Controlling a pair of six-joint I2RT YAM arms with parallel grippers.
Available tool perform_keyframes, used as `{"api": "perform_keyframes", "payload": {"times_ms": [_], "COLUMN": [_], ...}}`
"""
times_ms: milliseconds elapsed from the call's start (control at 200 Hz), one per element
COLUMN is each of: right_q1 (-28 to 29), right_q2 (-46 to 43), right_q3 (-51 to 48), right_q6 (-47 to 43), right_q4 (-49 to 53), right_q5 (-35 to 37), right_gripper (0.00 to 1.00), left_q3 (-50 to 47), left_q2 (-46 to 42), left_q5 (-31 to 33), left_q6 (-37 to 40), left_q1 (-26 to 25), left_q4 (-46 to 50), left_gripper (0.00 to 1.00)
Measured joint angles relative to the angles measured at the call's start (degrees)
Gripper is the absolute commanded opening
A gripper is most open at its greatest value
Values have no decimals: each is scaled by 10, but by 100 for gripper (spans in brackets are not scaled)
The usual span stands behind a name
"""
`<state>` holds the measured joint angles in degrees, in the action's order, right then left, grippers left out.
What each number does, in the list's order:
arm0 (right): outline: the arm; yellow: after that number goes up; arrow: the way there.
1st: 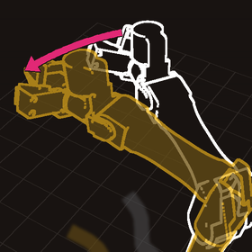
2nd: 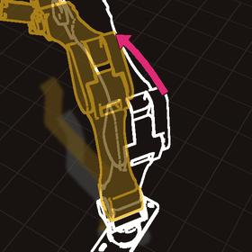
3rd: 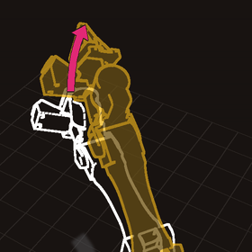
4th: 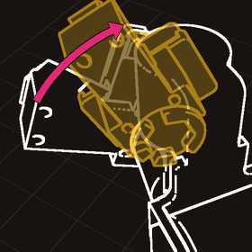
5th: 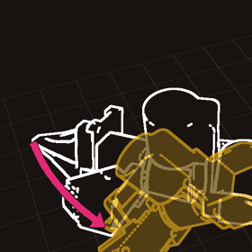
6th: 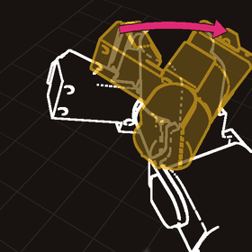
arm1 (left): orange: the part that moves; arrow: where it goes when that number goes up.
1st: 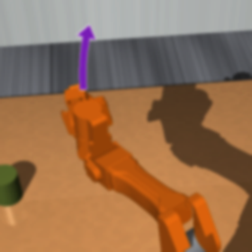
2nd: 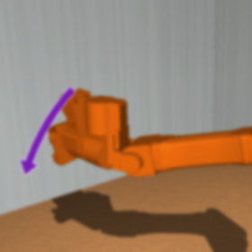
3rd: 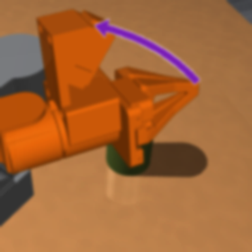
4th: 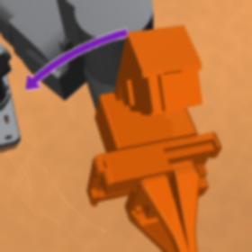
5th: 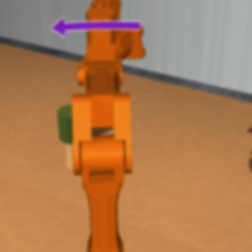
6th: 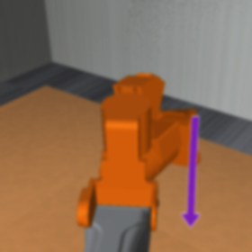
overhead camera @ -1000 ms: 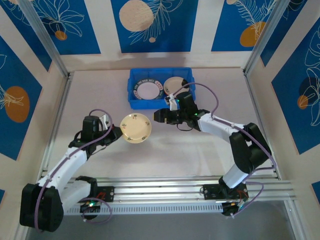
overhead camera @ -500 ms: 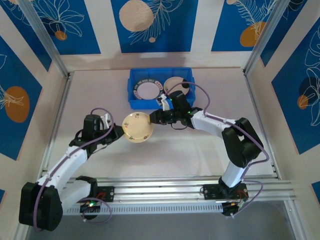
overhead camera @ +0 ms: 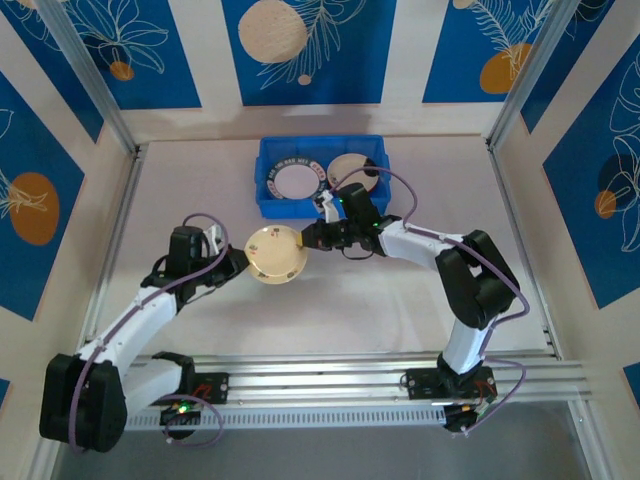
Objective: Place the plates into the plastic bin on the countertop
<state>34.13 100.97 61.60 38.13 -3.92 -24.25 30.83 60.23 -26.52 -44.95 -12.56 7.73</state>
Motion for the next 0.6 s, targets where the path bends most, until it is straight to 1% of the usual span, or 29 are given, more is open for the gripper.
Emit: {"api": "perform_keyframes", "payload": {"times_ms": [40, 115, 200, 280, 360, 600], "right_q1": [0, 0, 7, 10, 6, 6], "right_q2": [1, 2, 7, 14, 25, 32], "right_q3": [0, 0, 0, 0, 0, 0], "right_q6": [0, 3, 11, 17, 23, 27], "right_q4": [-1, -6, -17, -24, -28, -39], "right_q5": [0, 0, -18, -19, -24, -33], "right_gripper": [0, 0, 0, 0, 0, 0], "left_q3": [0, 0, 0, 0, 0, -4], "left_q2": [2, 7, 11, 10, 7, -5], "left_q5": [0, 2, -1, 5, 5, 11], "left_q6": [0, -4, -6, -8, -11, -11], "left_q1": [0, 0, -2, -1, -1, -1], "left_q4": [0, -5, -22, -23, -26, -23], "left_gripper": [9, 20, 20, 12, 0, 0]}}
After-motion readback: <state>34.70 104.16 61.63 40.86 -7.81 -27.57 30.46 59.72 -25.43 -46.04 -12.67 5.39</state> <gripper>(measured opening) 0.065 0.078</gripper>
